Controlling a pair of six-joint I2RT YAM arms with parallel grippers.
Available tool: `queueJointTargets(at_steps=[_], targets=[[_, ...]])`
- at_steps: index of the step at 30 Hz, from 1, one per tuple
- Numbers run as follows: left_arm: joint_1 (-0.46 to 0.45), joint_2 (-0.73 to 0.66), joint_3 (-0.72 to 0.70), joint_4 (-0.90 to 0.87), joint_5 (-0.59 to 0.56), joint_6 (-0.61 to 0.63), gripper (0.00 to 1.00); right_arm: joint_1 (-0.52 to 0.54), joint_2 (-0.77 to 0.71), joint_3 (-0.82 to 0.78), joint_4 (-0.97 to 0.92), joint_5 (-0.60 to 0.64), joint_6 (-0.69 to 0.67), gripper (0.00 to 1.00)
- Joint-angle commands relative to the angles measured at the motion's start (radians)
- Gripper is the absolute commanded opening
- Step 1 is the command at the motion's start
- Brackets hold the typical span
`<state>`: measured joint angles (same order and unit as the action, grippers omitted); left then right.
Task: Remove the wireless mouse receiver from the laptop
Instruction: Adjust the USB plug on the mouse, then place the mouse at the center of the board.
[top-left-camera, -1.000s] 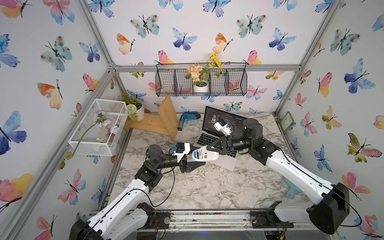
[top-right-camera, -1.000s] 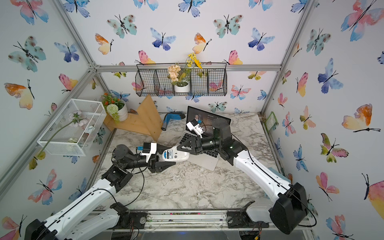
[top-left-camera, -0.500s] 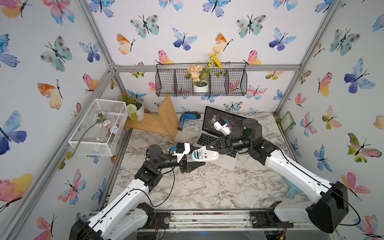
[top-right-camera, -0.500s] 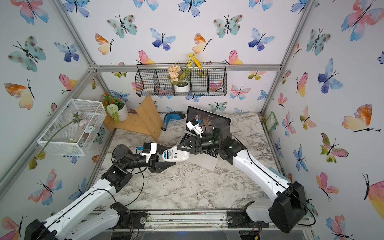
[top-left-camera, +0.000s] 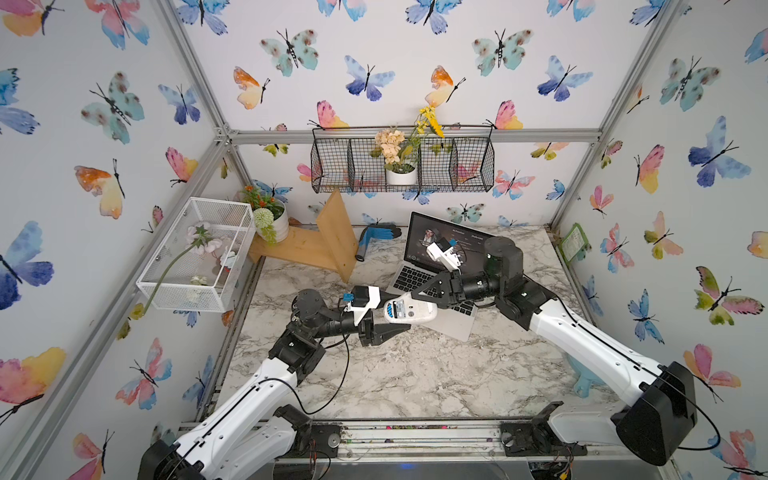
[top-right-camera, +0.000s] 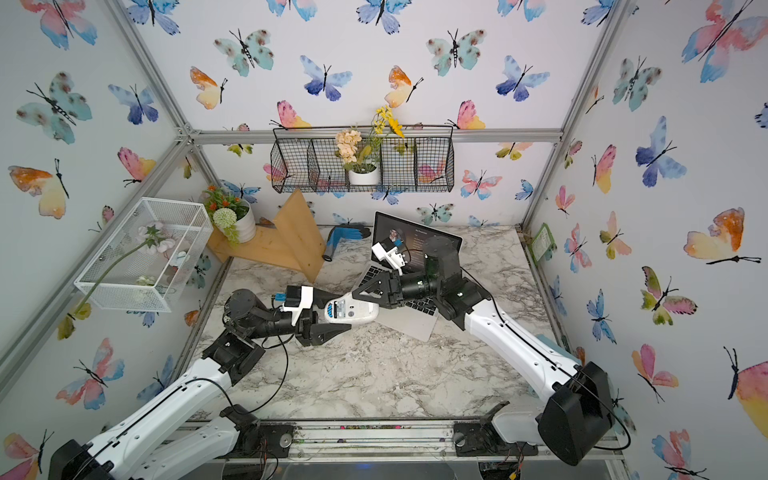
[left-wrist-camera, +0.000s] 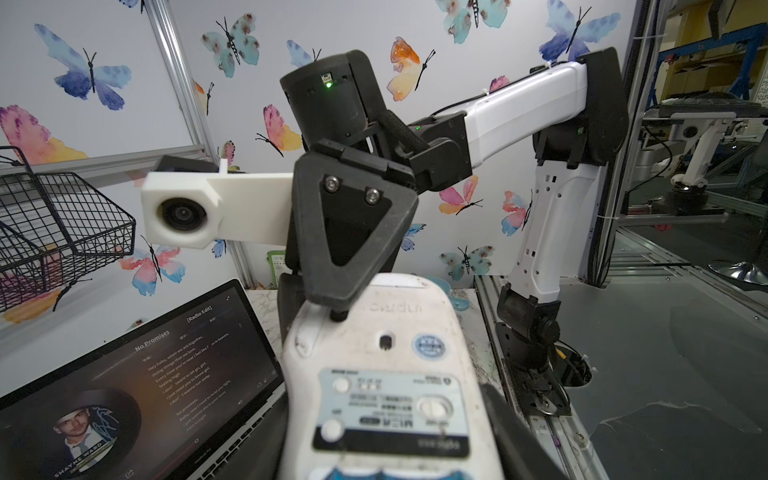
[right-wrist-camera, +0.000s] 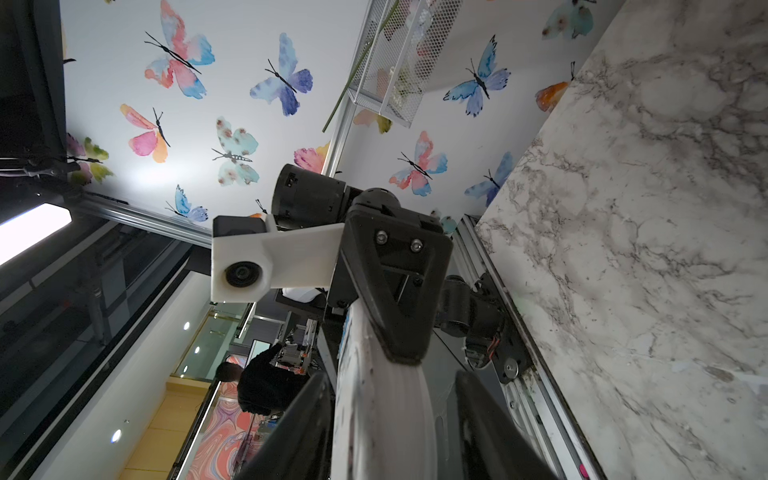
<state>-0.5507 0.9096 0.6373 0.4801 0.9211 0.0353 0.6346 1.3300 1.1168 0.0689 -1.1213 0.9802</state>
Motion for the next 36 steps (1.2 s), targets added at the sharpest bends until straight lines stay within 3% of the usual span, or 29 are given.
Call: queueJointTargets(at_steps=[1,5,8,9,11,13,14,16,19,22,24,26,29,31,34,36], targets=[[0.003,-0.017,-0.008,0.020,-0.006,0.007,0.00,0.004,0.006,0.020,0.026,0.008,0.000,0.41],[0.003,-0.019,-0.007,0.026,-0.007,0.005,0.00,0.004,0.006,0.009,0.017,0.011,-0.004,0.20],[0.003,-0.018,-0.010,0.027,-0.007,0.006,0.00,0.004,0.000,0.005,0.019,0.014,-0.004,0.17],[0.003,-0.017,-0.012,0.029,-0.007,0.005,0.00,0.004,-0.001,0.005,0.020,0.015,-0.009,0.20],[0.003,-0.012,-0.013,0.037,-0.004,-0.006,0.00,0.004,-0.009,0.019,-0.007,0.023,-0.067,0.45],[0.003,-0.009,-0.011,0.047,-0.003,-0.024,0.00,0.004,-0.023,0.077,-0.208,0.099,-0.289,0.64],[0.003,-0.008,-0.008,0.054,-0.002,-0.037,0.00,0.004,-0.031,0.128,-0.367,0.212,-0.457,0.71],[0.003,-0.001,-0.002,0.066,-0.007,-0.077,0.00,0.004,-0.059,0.209,-0.582,0.452,-0.713,0.75],[0.003,0.028,0.039,0.000,0.000,-0.124,0.00,0.004,-0.174,0.171,-0.567,0.748,-0.857,0.80],[0.004,0.072,0.099,-0.102,-0.056,-0.204,0.00,0.004,-0.315,0.046,-0.442,0.895,-0.957,0.82],[0.005,0.116,0.145,-0.161,-0.074,-0.281,0.00,0.005,-0.387,-0.041,-0.386,0.962,-0.996,0.82],[0.005,0.167,0.195,-0.241,-0.092,-0.368,0.00,0.005,-0.423,-0.078,-0.398,1.110,-1.005,0.81],[-0.011,0.249,0.313,-0.478,-0.131,-0.361,0.00,0.005,-0.408,-0.037,-0.520,1.552,-0.954,0.81],[-0.054,0.309,0.432,-0.722,-0.233,-0.276,0.00,0.004,-0.385,-0.023,-0.575,1.837,-0.935,0.89],[-0.092,0.405,0.594,-0.987,-0.350,-0.226,0.00,0.001,-0.325,0.028,-0.651,1.939,-0.924,0.94],[-0.096,0.472,0.672,-1.124,-0.377,-0.242,0.00,-0.015,-0.298,0.054,-0.668,1.879,-0.905,0.95]])
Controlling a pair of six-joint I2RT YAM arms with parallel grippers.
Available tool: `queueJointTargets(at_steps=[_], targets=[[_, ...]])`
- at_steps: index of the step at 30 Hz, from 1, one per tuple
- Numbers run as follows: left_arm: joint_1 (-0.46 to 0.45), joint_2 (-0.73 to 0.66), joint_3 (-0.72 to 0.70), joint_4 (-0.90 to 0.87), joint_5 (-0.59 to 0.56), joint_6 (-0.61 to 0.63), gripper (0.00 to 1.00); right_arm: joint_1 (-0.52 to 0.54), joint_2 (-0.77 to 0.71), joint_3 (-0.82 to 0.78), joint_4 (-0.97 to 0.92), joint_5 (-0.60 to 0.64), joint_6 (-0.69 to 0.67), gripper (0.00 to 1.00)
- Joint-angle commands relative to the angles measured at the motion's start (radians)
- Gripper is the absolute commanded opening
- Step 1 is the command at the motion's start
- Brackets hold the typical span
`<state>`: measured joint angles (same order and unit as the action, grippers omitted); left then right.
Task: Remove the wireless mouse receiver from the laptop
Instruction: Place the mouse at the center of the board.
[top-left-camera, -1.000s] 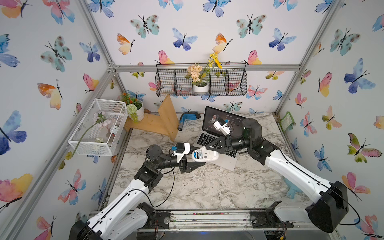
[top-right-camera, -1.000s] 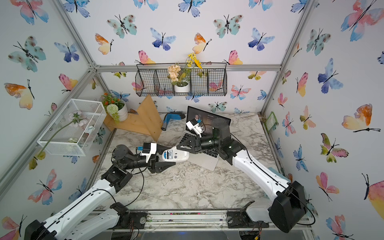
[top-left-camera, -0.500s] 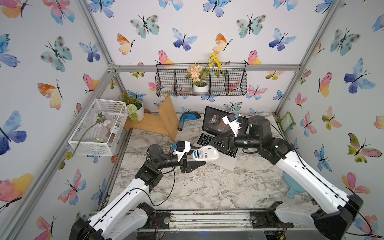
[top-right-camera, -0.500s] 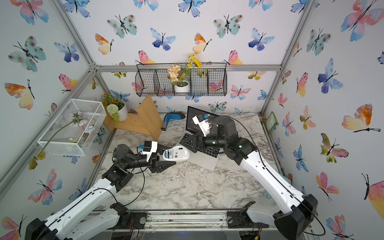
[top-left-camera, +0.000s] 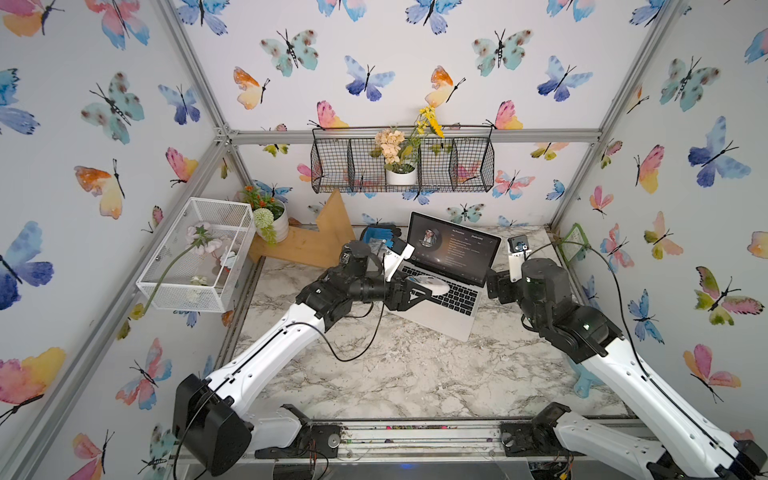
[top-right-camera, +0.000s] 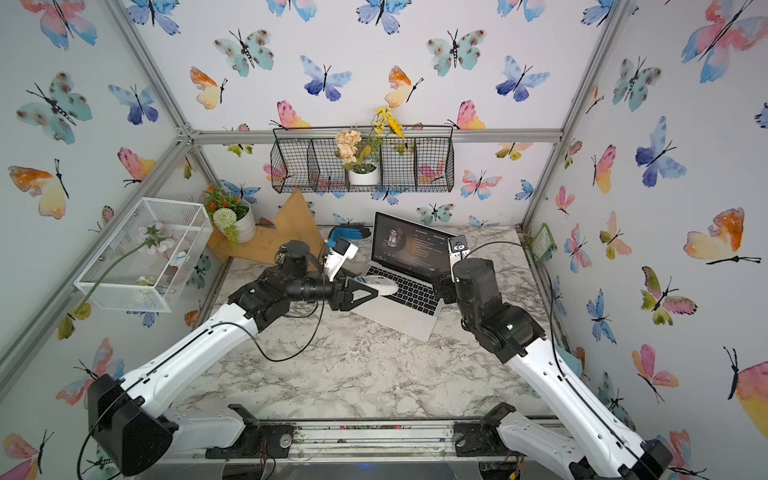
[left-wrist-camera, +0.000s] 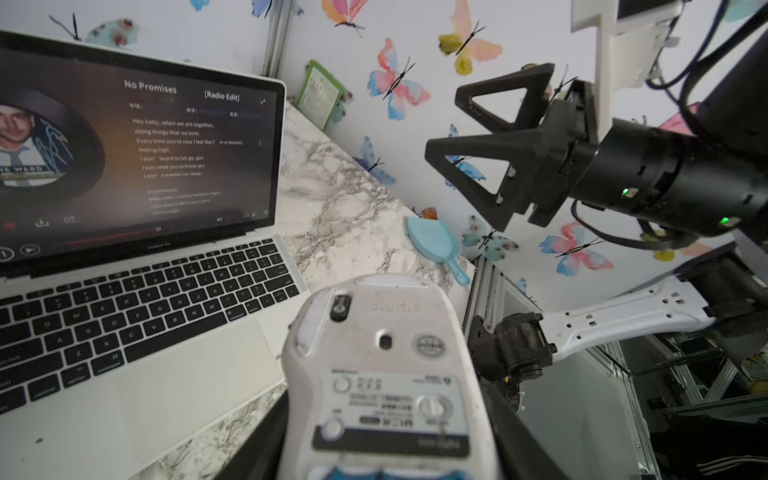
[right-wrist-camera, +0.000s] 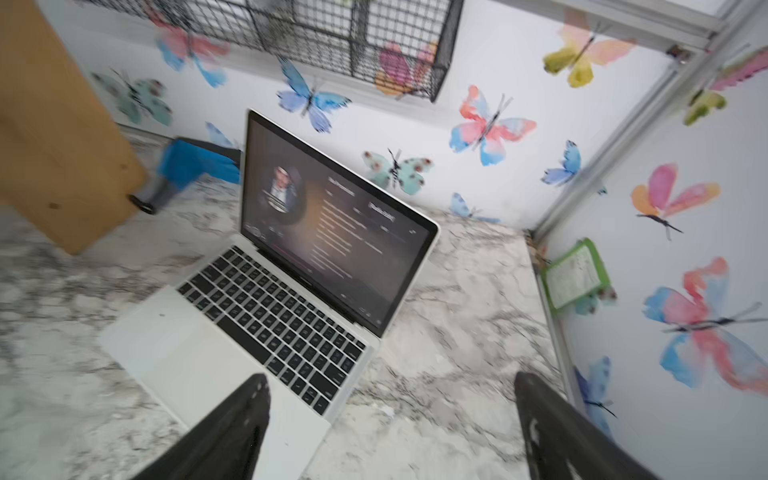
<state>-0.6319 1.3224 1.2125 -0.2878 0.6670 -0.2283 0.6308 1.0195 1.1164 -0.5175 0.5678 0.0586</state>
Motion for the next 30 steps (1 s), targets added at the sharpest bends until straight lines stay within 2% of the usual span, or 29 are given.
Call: queueJointTargets(at_steps=[1,4,6,8,11,12,13,18,22,26,30], targets=[[-0.021,0.095,0.123,-0.411,-0.125,0.020,0.00,-0.033,0.028,0.068,-0.095,0.135,0.033,0.95],[-0.046,0.185,0.158,-0.570,-0.174,0.038,0.00,-0.152,0.083,0.115,-0.142,-0.056,0.067,0.97],[-0.075,0.242,0.186,-0.679,-0.274,0.056,0.00,-0.236,0.100,0.122,-0.144,-0.159,0.055,0.97],[-0.101,0.305,0.235,-0.796,-0.308,0.093,0.00,-0.307,0.114,0.130,-0.149,-0.206,0.036,0.99],[-0.163,0.388,0.296,-0.789,-0.335,0.087,0.00,-0.448,0.137,0.145,-0.151,-0.233,0.006,0.99],[-0.192,0.445,0.361,-0.812,-0.330,0.098,0.00,-0.525,0.149,0.155,-0.153,-0.290,0.003,0.99],[-0.222,0.524,0.440,-0.843,-0.325,0.109,0.00,-0.560,0.158,0.166,-0.156,-0.326,0.013,0.99],[-0.347,0.884,0.835,-0.939,-0.274,0.131,0.00,-0.631,0.190,0.193,-0.115,-0.411,0.079,0.99],[-0.394,1.130,1.104,-1.053,-0.229,0.134,0.00,-0.662,0.197,0.202,-0.108,-0.384,0.084,0.99],[-0.399,1.131,1.071,-0.986,-0.217,0.084,0.00,-0.679,0.161,0.218,-0.096,-0.379,0.091,0.98],[-0.405,1.109,1.069,-1.025,-0.255,0.041,0.00,-0.682,0.156,0.228,-0.091,-0.396,0.108,0.98]])
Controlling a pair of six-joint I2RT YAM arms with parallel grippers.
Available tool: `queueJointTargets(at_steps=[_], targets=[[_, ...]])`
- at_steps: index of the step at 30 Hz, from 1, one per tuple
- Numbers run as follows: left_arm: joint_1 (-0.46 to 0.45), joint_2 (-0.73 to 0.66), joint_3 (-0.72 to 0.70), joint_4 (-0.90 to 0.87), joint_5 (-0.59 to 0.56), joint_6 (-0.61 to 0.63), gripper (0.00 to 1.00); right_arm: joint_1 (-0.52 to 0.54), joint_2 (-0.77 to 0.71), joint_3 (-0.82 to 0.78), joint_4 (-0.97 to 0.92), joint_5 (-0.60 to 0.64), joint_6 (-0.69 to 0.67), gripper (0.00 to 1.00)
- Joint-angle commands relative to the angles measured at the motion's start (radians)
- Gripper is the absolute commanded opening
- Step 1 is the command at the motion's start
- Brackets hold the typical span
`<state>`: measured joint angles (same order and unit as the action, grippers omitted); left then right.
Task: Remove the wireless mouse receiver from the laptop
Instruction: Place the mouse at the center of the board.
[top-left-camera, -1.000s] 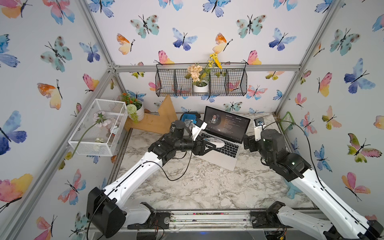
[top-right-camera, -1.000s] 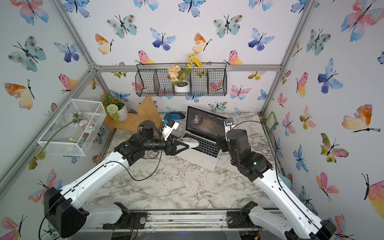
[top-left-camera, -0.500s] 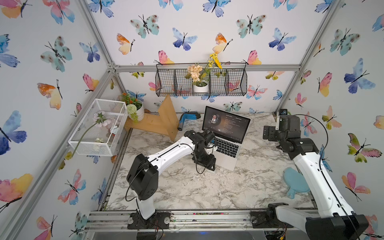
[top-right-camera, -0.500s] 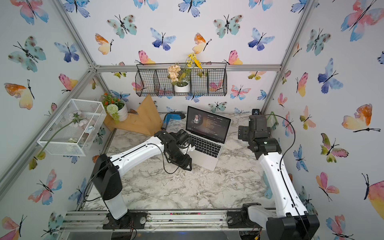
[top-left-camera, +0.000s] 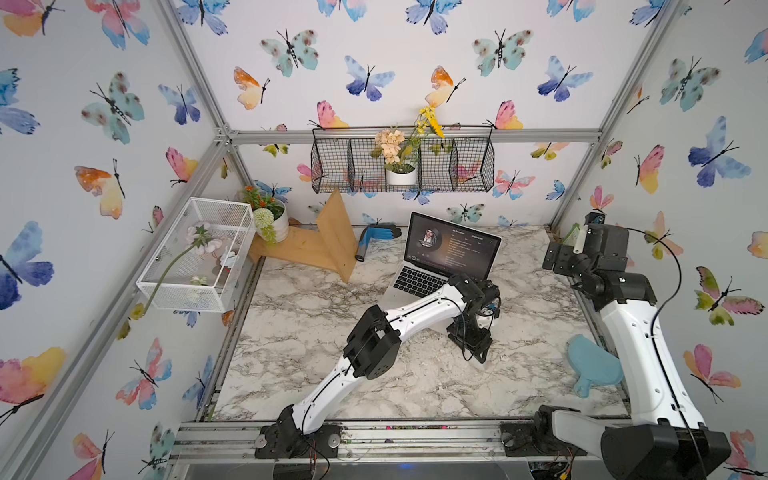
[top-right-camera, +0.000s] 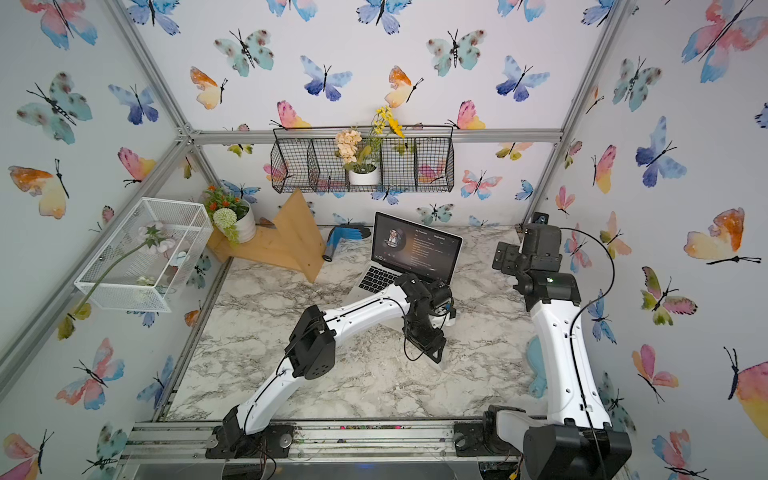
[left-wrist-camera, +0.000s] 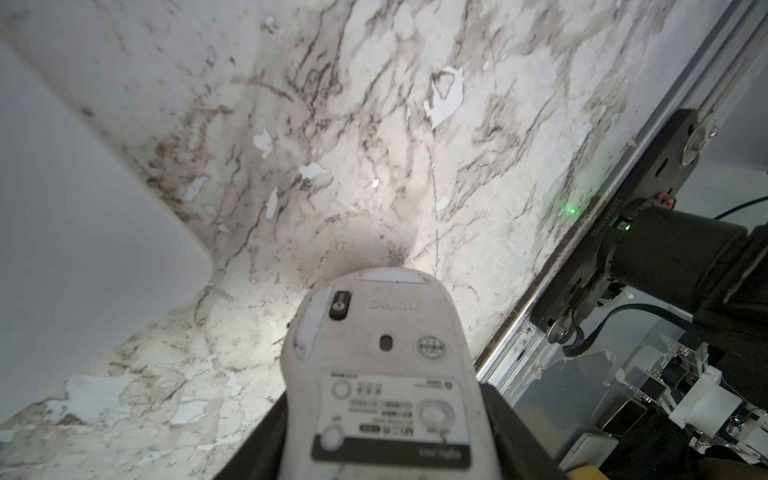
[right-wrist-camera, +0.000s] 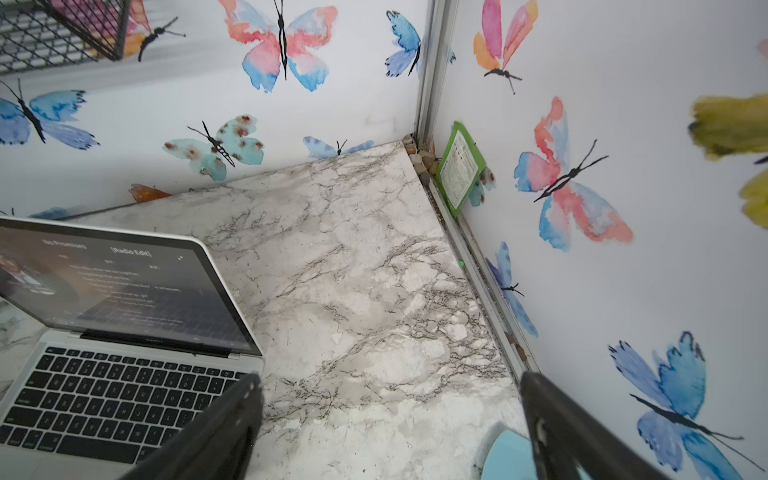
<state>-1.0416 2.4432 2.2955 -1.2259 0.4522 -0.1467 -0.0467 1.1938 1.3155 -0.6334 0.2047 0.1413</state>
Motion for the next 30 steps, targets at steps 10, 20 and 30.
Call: queueJointTargets(at_steps=[10,20,30], targets=[[0.017,0.138,0.223,-0.075,0.063,-0.082,0.22,-0.004,-0.014,0.030,0.033,-0.142,0.053,0.99],[0.058,0.121,0.200,0.198,0.080,-0.124,0.99,-0.004,-0.034,-0.012,0.051,-0.223,0.067,0.99],[0.070,0.145,0.173,0.320,0.060,-0.131,0.99,-0.004,-0.059,-0.082,0.078,-0.225,0.079,1.00]])
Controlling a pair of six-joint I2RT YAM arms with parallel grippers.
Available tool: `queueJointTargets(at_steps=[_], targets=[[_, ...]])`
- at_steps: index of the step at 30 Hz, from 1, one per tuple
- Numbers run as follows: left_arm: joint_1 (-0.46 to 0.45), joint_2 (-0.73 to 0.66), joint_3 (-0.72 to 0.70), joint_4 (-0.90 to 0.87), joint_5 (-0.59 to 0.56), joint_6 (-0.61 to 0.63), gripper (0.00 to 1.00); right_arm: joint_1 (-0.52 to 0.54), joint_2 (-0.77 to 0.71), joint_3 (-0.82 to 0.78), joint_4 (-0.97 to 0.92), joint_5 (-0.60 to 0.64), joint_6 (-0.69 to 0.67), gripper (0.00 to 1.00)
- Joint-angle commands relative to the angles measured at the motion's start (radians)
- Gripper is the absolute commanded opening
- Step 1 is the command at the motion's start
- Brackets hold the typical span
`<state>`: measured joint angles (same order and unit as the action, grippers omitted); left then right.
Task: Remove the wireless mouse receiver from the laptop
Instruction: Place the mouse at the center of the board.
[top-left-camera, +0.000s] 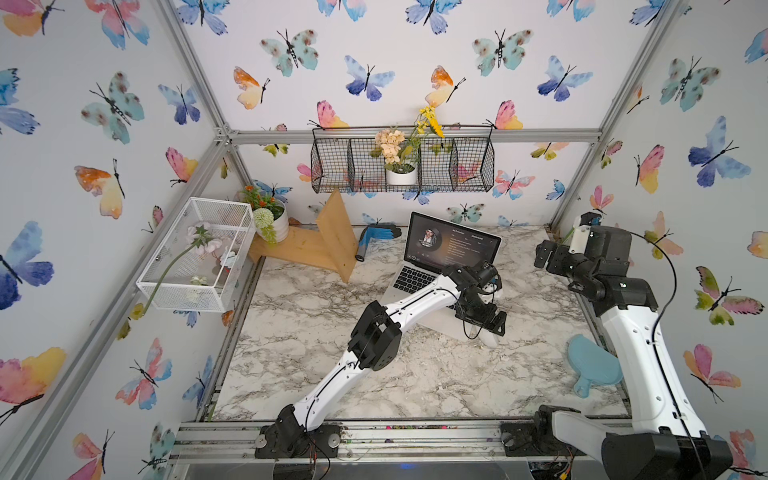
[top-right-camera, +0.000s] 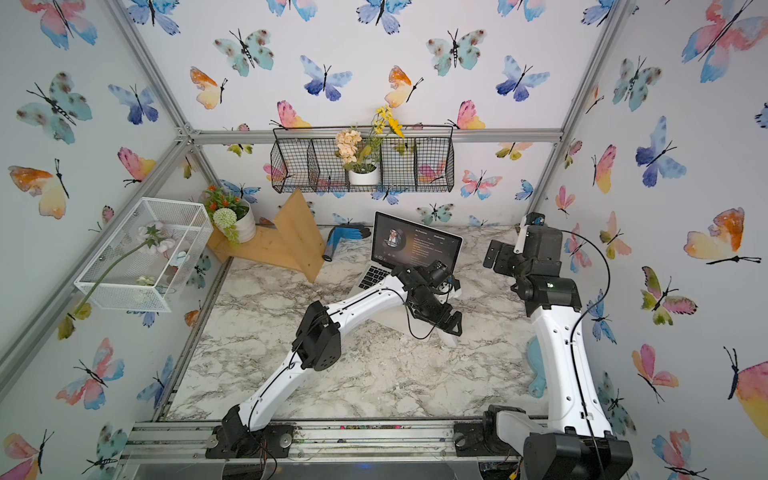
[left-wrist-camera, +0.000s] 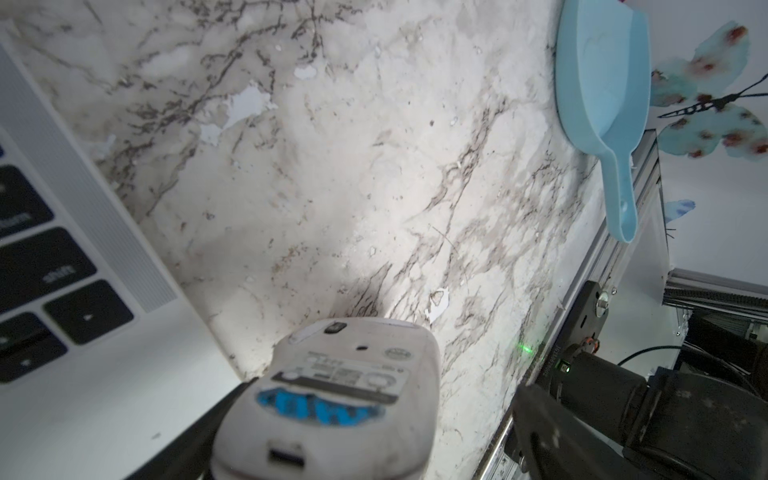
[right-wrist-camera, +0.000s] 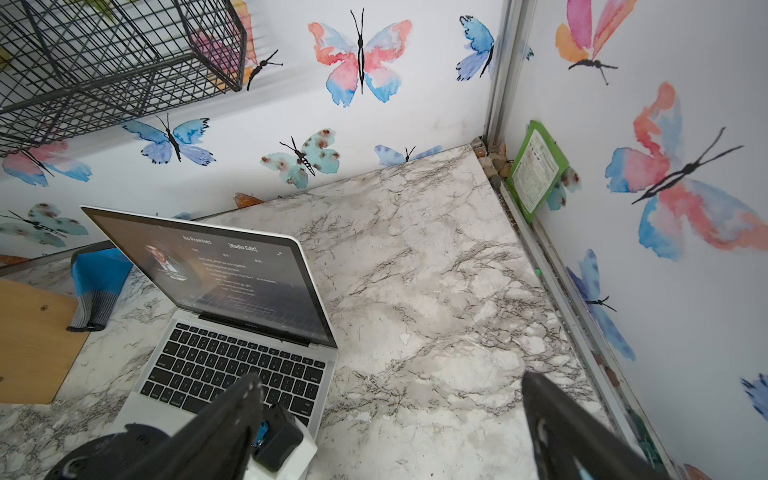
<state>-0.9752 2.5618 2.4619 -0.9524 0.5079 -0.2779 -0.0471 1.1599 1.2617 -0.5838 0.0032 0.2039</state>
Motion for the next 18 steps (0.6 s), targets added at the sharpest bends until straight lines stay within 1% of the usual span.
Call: queueJointTargets(at_steps=[1,4,6,7,10,12,15,18], targets=[[0.004,0.018,-0.008,0.069,0.000,-0.001,0.99,-0.004,-0.030,-0.044,0.036,-0.021,0.019,0.99],[0.007,-0.002,-0.061,0.153,-0.016,-0.019,0.99,-0.004,-0.041,-0.088,0.056,-0.003,0.036,1.00],[0.013,0.003,-0.055,0.168,-0.016,-0.019,0.99,-0.004,-0.046,-0.117,0.067,-0.013,0.043,1.00],[0.015,0.008,-0.048,0.169,-0.056,-0.013,0.99,-0.004,-0.049,-0.129,0.069,-0.017,0.047,1.00],[0.024,-0.010,-0.085,0.228,-0.079,0.013,1.00,-0.003,-0.060,-0.150,0.073,-0.011,0.048,1.00],[0.031,-0.037,-0.113,0.268,-0.116,0.023,1.00,-0.004,-0.065,-0.158,0.080,-0.011,0.049,1.00],[0.039,-0.114,-0.177,0.358,-0.160,0.062,0.99,-0.004,-0.073,-0.193,0.105,0.000,0.055,0.99],[0.060,-0.245,-0.292,0.477,-0.175,0.087,1.00,-0.004,-0.069,-0.258,0.162,-0.007,0.050,0.99]])
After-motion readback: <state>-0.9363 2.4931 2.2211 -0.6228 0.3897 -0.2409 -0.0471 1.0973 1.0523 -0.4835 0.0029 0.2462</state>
